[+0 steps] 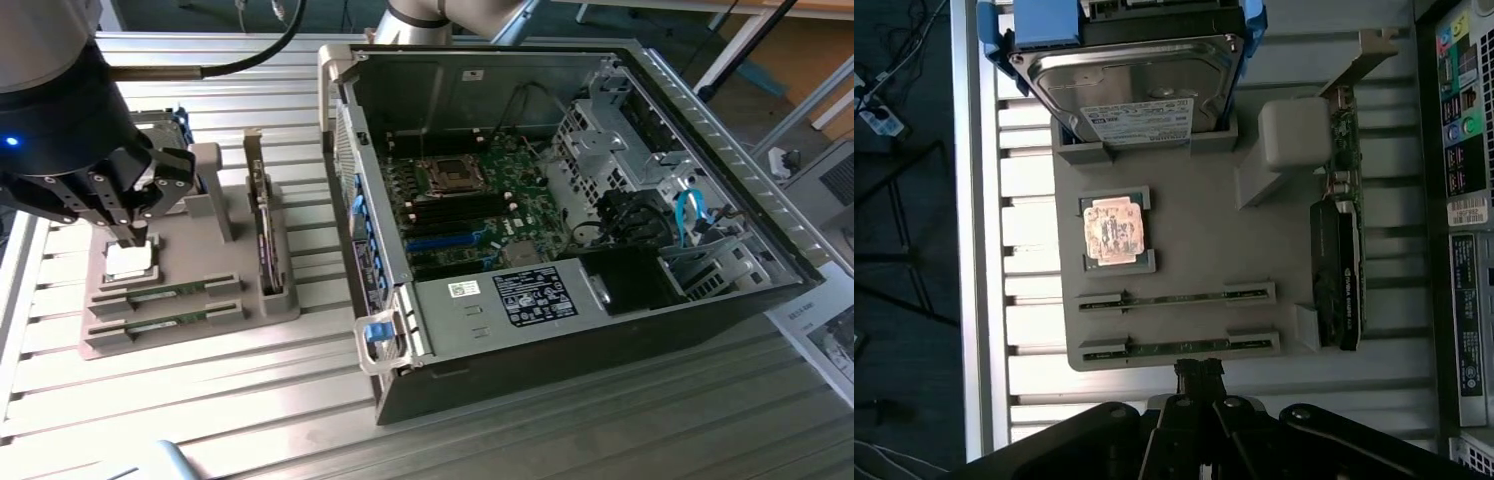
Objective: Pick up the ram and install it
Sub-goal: 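Pick up the ram and move it above insertion slot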
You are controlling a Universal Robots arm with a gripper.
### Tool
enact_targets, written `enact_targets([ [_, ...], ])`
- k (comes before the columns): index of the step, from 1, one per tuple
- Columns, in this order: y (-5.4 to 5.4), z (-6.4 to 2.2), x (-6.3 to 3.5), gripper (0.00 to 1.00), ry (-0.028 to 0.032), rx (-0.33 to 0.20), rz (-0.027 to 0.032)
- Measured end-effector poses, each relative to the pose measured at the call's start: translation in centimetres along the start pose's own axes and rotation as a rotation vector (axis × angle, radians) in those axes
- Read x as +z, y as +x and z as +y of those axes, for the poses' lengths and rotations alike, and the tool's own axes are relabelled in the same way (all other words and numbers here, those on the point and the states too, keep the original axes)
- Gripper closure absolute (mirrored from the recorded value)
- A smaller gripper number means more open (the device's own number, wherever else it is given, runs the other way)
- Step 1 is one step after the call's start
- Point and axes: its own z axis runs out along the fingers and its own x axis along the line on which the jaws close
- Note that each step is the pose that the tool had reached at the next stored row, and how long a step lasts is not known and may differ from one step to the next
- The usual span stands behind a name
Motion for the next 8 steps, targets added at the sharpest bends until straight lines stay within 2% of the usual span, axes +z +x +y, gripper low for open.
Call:
enact_targets([
  [8,0.00,-0.02,0.02,0.90,0.0014,-0.109,0.0059],
])
